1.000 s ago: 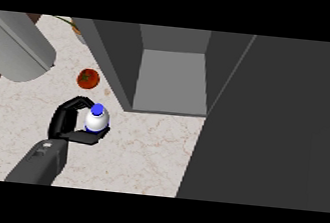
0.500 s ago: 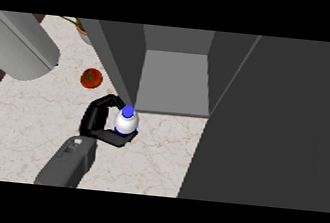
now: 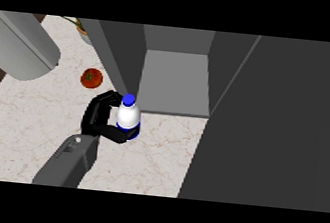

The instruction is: Pick up the bottled water, place it into the cabinet and close the cabinet

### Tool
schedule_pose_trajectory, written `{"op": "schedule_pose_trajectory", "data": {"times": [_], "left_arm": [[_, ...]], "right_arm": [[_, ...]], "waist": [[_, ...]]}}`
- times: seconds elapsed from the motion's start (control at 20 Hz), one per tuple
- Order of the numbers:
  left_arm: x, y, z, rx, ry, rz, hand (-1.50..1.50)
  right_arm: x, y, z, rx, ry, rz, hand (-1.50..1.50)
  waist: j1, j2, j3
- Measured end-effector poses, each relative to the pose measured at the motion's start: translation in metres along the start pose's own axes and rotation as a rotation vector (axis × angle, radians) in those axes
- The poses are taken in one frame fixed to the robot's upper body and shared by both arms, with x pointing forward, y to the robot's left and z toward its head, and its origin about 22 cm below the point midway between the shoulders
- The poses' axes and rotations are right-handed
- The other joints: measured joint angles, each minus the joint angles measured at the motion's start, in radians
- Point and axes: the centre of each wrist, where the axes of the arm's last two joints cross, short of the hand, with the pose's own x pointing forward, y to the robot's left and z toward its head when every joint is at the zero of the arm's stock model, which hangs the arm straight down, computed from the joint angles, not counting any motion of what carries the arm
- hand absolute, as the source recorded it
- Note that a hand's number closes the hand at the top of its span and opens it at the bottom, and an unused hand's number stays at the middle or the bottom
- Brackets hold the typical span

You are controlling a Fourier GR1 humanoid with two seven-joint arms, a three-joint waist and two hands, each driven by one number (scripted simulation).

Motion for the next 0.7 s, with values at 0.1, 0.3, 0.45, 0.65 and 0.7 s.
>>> {"op": "schedule_pose_trajectory", "data": {"times": [0.1, 0.3, 0.45, 0.65, 0.7], "left_arm": [[0.002, 0.0, -0.001, 0.02, 0.017, 0.0, 1.5], [0.007, -0.003, -0.003, 0.051, 0.045, -0.016, 1.5], [0.011, -0.005, -0.005, 0.073, 0.061, -0.053, 1.5], [0.015, -0.007, -0.006, 0.11, 0.085, -0.1, 1.5], [0.017, -0.007, -0.007, 0.124, 0.093, -0.109, 1.5]], "right_arm": [[-0.001, 0.0, 0.001, -0.002, 0.0, -0.001, -1.5], [-0.002, -0.002, 0.001, -0.002, -0.005, 0.006, -1.5], [-0.001, -0.004, 0.0, -0.003, -0.013, 0.016, -1.5], [-0.003, -0.004, 0.001, -0.001, -0.014, 0.009, -1.5], [-0.003, -0.004, 0.002, -0.001, -0.014, 0.008, -1.5]], "waist": [[-0.003, 0.0, 0.0], [-0.005, 0.002, 0.001], [-0.006, 0.002, 0.001], [-0.014, 0.001, 0.003], [-0.017, 0.001, 0.003]]}}
